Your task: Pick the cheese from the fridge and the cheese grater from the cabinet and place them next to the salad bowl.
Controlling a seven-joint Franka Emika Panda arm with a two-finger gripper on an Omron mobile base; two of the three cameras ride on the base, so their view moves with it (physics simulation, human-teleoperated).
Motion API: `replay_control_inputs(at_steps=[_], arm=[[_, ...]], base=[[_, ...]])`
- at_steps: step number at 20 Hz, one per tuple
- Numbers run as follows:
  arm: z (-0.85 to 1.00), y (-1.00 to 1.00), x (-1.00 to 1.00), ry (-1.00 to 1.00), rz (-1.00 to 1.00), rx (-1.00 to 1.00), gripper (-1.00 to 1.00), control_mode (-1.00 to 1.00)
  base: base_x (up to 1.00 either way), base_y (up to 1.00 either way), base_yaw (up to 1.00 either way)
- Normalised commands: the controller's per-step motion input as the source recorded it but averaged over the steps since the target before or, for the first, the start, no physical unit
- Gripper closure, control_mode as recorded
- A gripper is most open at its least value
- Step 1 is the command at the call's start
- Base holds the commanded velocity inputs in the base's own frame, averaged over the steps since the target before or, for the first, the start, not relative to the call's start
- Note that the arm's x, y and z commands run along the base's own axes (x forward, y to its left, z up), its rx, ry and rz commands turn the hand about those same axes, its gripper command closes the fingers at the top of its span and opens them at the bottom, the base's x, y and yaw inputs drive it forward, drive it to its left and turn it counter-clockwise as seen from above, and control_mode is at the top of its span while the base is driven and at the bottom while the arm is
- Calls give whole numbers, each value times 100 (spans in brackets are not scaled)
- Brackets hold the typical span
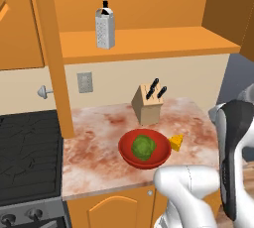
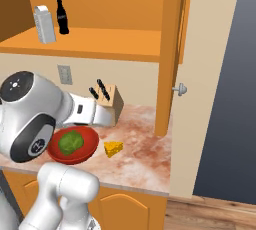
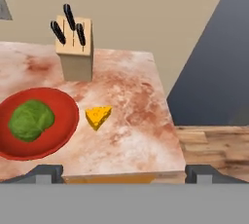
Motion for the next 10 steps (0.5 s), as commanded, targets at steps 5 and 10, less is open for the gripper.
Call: replay_control_inputs(at_steps=[5, 10], arm=[[36, 51, -44, -9, -4, 0, -100, -100], [45, 56, -35, -8, 0, 0, -100, -100]], base=[[0, 0, 0], [0, 0, 0]])
